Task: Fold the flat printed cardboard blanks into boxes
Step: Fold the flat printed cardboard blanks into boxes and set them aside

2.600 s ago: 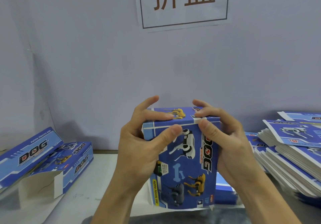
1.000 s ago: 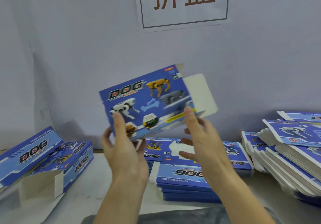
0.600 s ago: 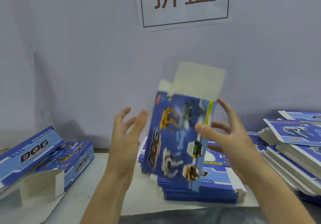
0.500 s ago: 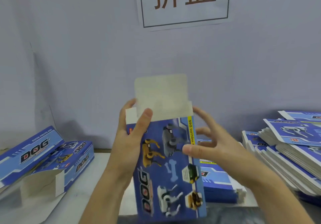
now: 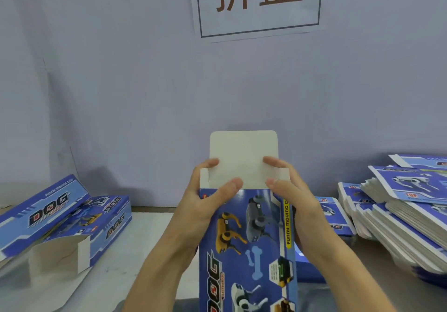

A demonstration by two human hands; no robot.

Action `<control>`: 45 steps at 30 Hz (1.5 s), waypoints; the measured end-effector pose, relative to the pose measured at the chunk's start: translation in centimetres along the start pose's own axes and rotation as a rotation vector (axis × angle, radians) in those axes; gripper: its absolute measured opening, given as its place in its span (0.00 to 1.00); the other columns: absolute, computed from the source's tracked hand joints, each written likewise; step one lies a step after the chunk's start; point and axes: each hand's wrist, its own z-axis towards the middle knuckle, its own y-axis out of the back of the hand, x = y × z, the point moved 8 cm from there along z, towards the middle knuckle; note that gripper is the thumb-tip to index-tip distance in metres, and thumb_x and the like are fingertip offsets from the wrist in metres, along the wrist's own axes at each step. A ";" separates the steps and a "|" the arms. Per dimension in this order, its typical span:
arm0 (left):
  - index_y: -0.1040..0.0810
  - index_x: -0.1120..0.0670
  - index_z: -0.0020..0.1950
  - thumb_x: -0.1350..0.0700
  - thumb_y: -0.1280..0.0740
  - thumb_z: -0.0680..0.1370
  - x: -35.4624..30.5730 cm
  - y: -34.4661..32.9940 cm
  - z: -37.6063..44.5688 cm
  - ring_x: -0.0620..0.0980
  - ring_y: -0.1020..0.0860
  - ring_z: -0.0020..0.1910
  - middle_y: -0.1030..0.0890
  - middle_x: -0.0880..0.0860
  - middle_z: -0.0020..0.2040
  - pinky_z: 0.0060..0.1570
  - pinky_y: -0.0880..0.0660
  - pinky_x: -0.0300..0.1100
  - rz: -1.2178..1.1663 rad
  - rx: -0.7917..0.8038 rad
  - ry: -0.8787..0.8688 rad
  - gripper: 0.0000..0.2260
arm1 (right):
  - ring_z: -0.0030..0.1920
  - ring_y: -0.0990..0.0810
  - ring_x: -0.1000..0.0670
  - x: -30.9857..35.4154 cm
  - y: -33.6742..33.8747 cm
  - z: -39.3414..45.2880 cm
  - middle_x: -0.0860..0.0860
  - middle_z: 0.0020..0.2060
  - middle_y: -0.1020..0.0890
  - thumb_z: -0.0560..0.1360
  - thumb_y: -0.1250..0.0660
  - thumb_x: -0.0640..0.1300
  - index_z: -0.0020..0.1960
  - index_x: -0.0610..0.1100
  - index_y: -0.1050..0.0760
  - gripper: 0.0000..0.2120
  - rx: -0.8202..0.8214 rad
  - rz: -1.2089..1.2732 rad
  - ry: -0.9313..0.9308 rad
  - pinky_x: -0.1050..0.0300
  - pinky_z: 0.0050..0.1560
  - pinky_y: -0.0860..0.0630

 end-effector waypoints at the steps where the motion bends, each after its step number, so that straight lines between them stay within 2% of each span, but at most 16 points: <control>1: 0.25 0.40 0.62 0.42 0.19 0.60 0.0 -0.2 -0.1 0.58 0.15 0.53 0.14 0.53 0.56 0.51 0.19 0.54 -0.007 0.005 0.009 0.32 | 0.60 0.19 0.48 0.1 -0.2 0.2 0.51 0.56 0.16 0.63 0.31 0.57 0.62 0.57 0.25 0.27 0.003 -0.015 -0.002 0.46 0.62 0.25; 5: 0.22 0.45 0.61 0.41 0.21 0.61 0.1 -0.3 -0.3 0.59 0.14 0.49 0.14 0.54 0.53 0.44 0.16 0.52 -0.115 0.018 0.046 0.30 | 0.68 0.24 0.46 0.1 0.1 0.7 0.53 0.58 0.18 0.78 0.38 0.50 0.62 0.48 0.25 0.15 -0.030 -0.077 -0.031 0.58 0.63 0.27; 8: 0.19 0.45 0.58 0.40 0.25 0.65 0.2 -0.1 -0.2 0.58 0.14 0.48 0.13 0.53 0.53 0.42 0.16 0.50 -0.121 -0.011 0.042 0.23 | 0.66 0.23 0.46 -0.1 0.0 0.1 0.52 0.61 0.19 0.76 0.38 0.58 0.61 0.51 0.22 0.18 -0.034 -0.051 -0.031 0.42 0.65 0.26; 12: 0.20 0.43 0.53 0.37 0.26 0.70 -0.2 -0.2 0.0 0.57 0.13 0.44 0.13 0.55 0.48 0.37 0.18 0.45 0.025 -0.072 -0.040 0.17 | 0.70 0.27 0.53 0.6 -0.7 -0.6 0.58 0.65 0.21 0.74 0.44 0.65 0.62 0.56 0.21 0.24 -0.083 -0.085 0.032 0.41 0.72 0.33; 17: 0.19 0.46 0.48 0.32 0.39 0.77 -0.2 0.4 0.2 0.62 0.15 0.49 0.14 0.59 0.49 0.52 0.20 0.58 0.055 -0.153 -0.086 0.20 | 0.72 0.29 0.51 0.6 -1.2 -0.5 0.56 0.66 0.22 0.79 0.48 0.67 0.59 0.61 0.19 0.22 -0.110 -0.067 0.019 0.40 0.73 0.34; 20: 0.16 0.51 0.44 0.43 0.45 0.83 0.1 0.4 0.2 0.62 0.15 0.44 0.14 0.59 0.46 0.46 0.19 0.56 0.099 -0.102 -0.054 0.21 | 0.64 0.22 0.56 0.8 -1.2 -0.2 0.65 0.54 0.17 0.76 0.43 0.60 0.49 0.62 0.16 0.16 -0.093 -0.154 0.008 0.45 0.68 0.29; 22: 0.16 0.52 0.40 0.53 0.44 0.82 -0.1 0.2 0.0 0.60 0.16 0.37 0.15 0.60 0.42 0.38 0.20 0.52 0.149 -0.076 -0.044 0.20 | 0.61 0.19 0.48 0.5 -1.3 0.0 0.64 0.48 0.15 0.70 0.41 0.56 0.43 0.59 0.15 0.15 -0.049 -0.145 -0.045 0.41 0.64 0.25; 24: 0.16 0.54 0.40 0.57 0.45 0.80 -0.3 -0.2 -0.1 0.63 0.19 0.36 0.19 0.67 0.40 0.39 0.21 0.53 0.149 -0.045 -0.028 0.18 | 0.59 0.19 0.46 0.3 -1.2 0.1 0.64 0.44 0.15 0.67 0.41 0.52 0.40 0.56 0.15 0.15 -0.025 -0.159 -0.090 0.39 0.62 0.24; 26: 0.18 0.54 0.41 0.60 0.46 0.80 -0.5 -0.3 0.0 0.64 0.25 0.35 0.27 0.66 0.37 0.36 0.25 0.51 0.119 -0.054 -0.033 0.17 | 0.51 0.15 0.44 0.1 -1.1 0.2 0.58 0.42 0.14 0.65 0.41 0.48 0.39 0.53 0.16 0.14 -0.003 -0.113 -0.135 0.40 0.54 0.19; 29: 0.21 0.51 0.44 0.63 0.46 0.79 -0.5 -0.2 -0.1 0.61 0.31 0.37 0.29 0.60 0.41 0.32 0.31 0.46 0.087 -0.096 -0.029 0.15 | 0.43 0.15 0.43 -0.1 -0.7 0.2 0.49 0.39 0.16 0.67 0.40 0.42 0.41 0.50 0.22 0.09 -0.055 -0.026 -0.137 0.44 0.44 0.20; 31: 0.23 0.51 0.49 0.62 0.44 0.80 -0.4 -0.2 -0.3 0.60 0.24 0.33 0.25 0.60 0.38 0.29 0.27 0.45 0.036 -0.122 -0.015 0.11 | 0.44 0.15 0.46 -0.1 -0.3 0.1 0.52 0.41 0.16 0.71 0.37 0.43 0.47 0.52 0.25 0.07 -0.131 0.017 -0.087 0.47 0.46 0.22; 34: 0.28 0.45 0.58 0.59 0.41 0.80 0.1 0.4 -0.4 0.53 0.17 0.33 0.16 0.55 0.38 0.27 0.22 0.43 -0.029 -0.170 0.027 0.11 | 0.48 0.18 0.61 -0.6 0.1 0.2 0.62 0.45 0.16 0.66 0.36 0.54 0.62 0.61 0.29 0.25 -0.175 0.023 -0.067 0.57 0.49 0.23; 36: 0.29 0.39 0.62 0.58 0.41 0.80 0.3 0.4 -0.3 0.55 0.16 0.37 0.15 0.56 0.44 0.30 0.21 0.45 -0.028 -0.166 0.029 0.16 | 0.50 0.20 0.66 -0.7 -0.2 0.4 0.66 0.49 0.18 0.65 0.37 0.55 0.64 0.64 0.29 0.26 -0.142 -0.022 -0.067 0.62 0.47 0.25; 39: 0.25 0.39 0.57 0.60 0.42 0.79 -0.4 -0.1 -0.3 0.55 0.18 0.31 0.16 0.58 0.39 0.28 0.22 0.45 -0.059 -0.136 -0.007 0.17 | 0.54 0.17 0.50 -0.5 0.0 0.5 0.56 0.48 0.15 0.66 0.38 0.52 0.52 0.64 0.24 0.16 -0.162 -0.025 -0.063 0.53 0.49 0.20; 42: 0.23 0.51 0.49 0.55 0.41 0.78 -1.3 0.5 -0.7 0.56 0.18 0.33 0.16 0.59 0.43 0.29 0.22 0.45 -0.069 -0.221 -0.116 0.07 | 0.54 0.20 0.32 -0.2 0.3 0.0 0.38 0.48 0.17 0.68 0.40 0.51 0.47 0.50 0.21 0.13 -0.248 0.094 -0.011 0.37 0.53 0.21; 45: 0.25 0.59 0.43 0.45 0.40 0.77 -0.8 1.5 -0.8 0.57 0.16 0.40 0.14 0.57 0.49 0.31 0.20 0.44 -0.104 -0.335 -0.141 0.17 | 0.55 0.20 0.34 -0.4 1.3 -0.3 0.42 0.47 0.16 0.72 0.44 0.52 0.35 0.44 0.21 0.18 -0.363 0.144 0.029 0.33 0.57 0.25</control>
